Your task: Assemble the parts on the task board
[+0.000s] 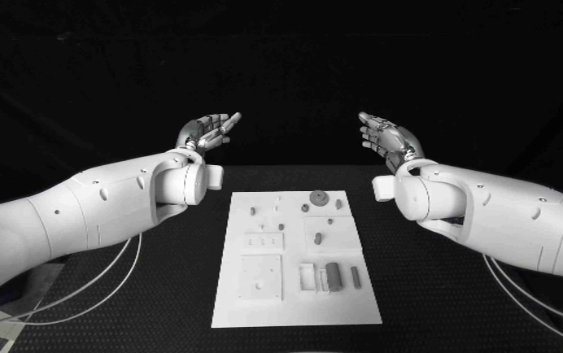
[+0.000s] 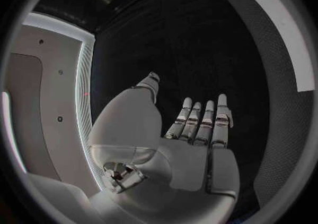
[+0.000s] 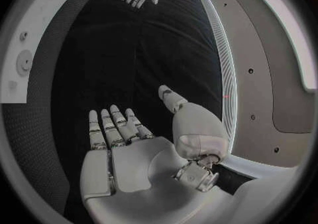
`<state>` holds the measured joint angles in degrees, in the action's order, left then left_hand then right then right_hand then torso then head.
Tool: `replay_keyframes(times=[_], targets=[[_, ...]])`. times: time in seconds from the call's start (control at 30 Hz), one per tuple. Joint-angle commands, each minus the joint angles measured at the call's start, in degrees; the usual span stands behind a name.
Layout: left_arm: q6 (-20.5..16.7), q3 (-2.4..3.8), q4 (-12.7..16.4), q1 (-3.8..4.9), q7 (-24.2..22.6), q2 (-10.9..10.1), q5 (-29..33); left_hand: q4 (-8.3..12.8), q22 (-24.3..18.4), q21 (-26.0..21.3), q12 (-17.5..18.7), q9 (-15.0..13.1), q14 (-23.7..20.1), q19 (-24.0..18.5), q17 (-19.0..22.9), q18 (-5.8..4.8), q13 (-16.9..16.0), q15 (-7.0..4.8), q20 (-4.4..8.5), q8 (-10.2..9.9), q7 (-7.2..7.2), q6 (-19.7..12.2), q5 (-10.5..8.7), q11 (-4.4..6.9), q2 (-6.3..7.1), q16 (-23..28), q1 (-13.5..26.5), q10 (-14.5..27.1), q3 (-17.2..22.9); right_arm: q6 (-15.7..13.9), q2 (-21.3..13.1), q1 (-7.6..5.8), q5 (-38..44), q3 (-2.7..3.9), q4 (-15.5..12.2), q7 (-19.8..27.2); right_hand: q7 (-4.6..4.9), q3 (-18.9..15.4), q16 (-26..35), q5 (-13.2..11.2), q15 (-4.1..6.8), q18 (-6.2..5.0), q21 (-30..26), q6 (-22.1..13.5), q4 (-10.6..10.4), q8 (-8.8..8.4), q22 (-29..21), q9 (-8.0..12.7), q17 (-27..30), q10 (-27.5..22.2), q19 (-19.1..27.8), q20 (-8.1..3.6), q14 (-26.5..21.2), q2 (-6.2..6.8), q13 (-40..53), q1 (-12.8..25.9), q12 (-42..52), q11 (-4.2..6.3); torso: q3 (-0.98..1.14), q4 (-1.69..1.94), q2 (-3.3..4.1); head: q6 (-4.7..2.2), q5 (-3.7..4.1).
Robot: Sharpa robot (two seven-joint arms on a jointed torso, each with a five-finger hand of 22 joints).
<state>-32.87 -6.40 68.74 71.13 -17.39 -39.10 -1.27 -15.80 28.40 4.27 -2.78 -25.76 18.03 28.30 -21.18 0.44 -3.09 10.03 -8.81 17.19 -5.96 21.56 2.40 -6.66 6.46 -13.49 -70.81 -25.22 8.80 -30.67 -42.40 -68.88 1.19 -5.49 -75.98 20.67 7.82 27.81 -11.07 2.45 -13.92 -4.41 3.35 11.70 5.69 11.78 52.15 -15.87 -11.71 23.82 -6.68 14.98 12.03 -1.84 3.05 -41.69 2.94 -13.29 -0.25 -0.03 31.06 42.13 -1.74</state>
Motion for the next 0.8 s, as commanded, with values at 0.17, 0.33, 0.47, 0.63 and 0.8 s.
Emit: replay_keyframes(times=[0.17,0.33,0.47,0.63,0.8], targets=[[11.5,-1.38,-5.5,2.7,9.9,1.6,-2.7,-0.9,1.2,0.3,-0.4,-1.1,1.0,1.5,-0.9,-0.44,-0.2,0.19,-0.33,0.8,-0.14,1.1,0.41,-0.2,0.23,-0.8,-2.9,-1.4,0.2,17.6,1.0,-3.17,3.6,-1.75,5.4,-9.6,6.29,0.6,-0.6,0.4,-0.66,-0.51,0.3,0.4,0.7,0.6,1.0,-0.5,-0.5,0.6,-0.1,0.33,0.3,-0.44,0.1,-1.1,0.2,-0.23,-0.02,-0.01,-0.01,0.16,-0.05],[12.3,-1.66,-6.4,3.19,10.7,1.9,-2.8,-0.8,1.4,0.4,-0.5,-1.2,1.7,1.5,-1.6,-0.44,-0.3,0.25,-0.27,1.0,-0.41,1.3,0.42,-0.38,0.1,-1.3,-3.0,-2.0,0.3,21.2,1.3,-4.52,4.2,-2.58,7.6,-11.6,6.82,1.0,-2.9,0.4,-1.13,-0.63,1.2,1.9,4.0,2.21,5.0,-2.1,-2.6,4.5,-1.0,0.2,2.7,-0.51,0.6,-3.2,1.1,-0.68,-0.02,-0.01,-0.01,0.16,-0.05],[14.3,-1.89,-5.5,3.19,10.5,1.2,-3.0,-0.6,2.0,1.2,-2.0,-1.7,5.7,2.8,-4.5,-0.33,-1.3,1.01,0.39,2.0,-2.32,2.9,0.44,-1.49,-0.65,-4.2,-4.2,-8.5,0.1,17.8,3.1,-4.73,20.8,-2.7,12.0,-11.1,8.2,3.4,-10.2,0.5,-2.64,-2.19,4.9,9.6,8.3,8.55,23.3,-8.1,-8.3,13.9,-7.8,-0.36,12.7,1.3,1.9,-8.5,3.8,-1.82,-0.23,0.02,-0.09,0.14,-0.6],[16.1,-2.04,-4.5,3.19,9.7,0.3,-4.9,-0.1,3.4,4.1,-5.6,-2.3,14.0,8.4,-6.3,0.92,-2.8,1.88,2.37,4.1,-4.82,7.9,0.66,-3.31,-1.25,-8.5,-7.7,-17.0,-0.8,15.6,4.2,-4.72,33.8,-2.69,14.2,-11.6,8.04,5.3,-12.9,0.5,-1.68,-4.36,7.0,15.3,11.0,11.34,23.9,-9.2,-9.3,20.3,-13.7,-0.84,18.6,3.14,2.8,-13.9,6.4,-1.26,-0.38,0.12,-0.04,0.05,-0.49],[19.0,-2.07,-2.5,3.2,8.9,-1.2,-6.3,-0.3,4.6,7.2,-9.0,-2.5,23.2,14.9,-7.7,3.15,-4.1,0.55,3.71,6.0,-6.13,13.8,0.56,-3.79,-1.36,-12.2,-11.7,-24.8,-1.4,15.9,5.3,-4.73,49.0,-2.6,15.8,-14.4,7.05,5.7,-16.1,0.5,1.14,-6.79,8.6,20.5,11.1,12.97,23.3,-9.5,-10.6,25.9,-20.6,-1.07,26.3,4.9,3.2,-18.3,7.9,0.65,-0.4,0.54,0.41,-0.12,-0.29]])
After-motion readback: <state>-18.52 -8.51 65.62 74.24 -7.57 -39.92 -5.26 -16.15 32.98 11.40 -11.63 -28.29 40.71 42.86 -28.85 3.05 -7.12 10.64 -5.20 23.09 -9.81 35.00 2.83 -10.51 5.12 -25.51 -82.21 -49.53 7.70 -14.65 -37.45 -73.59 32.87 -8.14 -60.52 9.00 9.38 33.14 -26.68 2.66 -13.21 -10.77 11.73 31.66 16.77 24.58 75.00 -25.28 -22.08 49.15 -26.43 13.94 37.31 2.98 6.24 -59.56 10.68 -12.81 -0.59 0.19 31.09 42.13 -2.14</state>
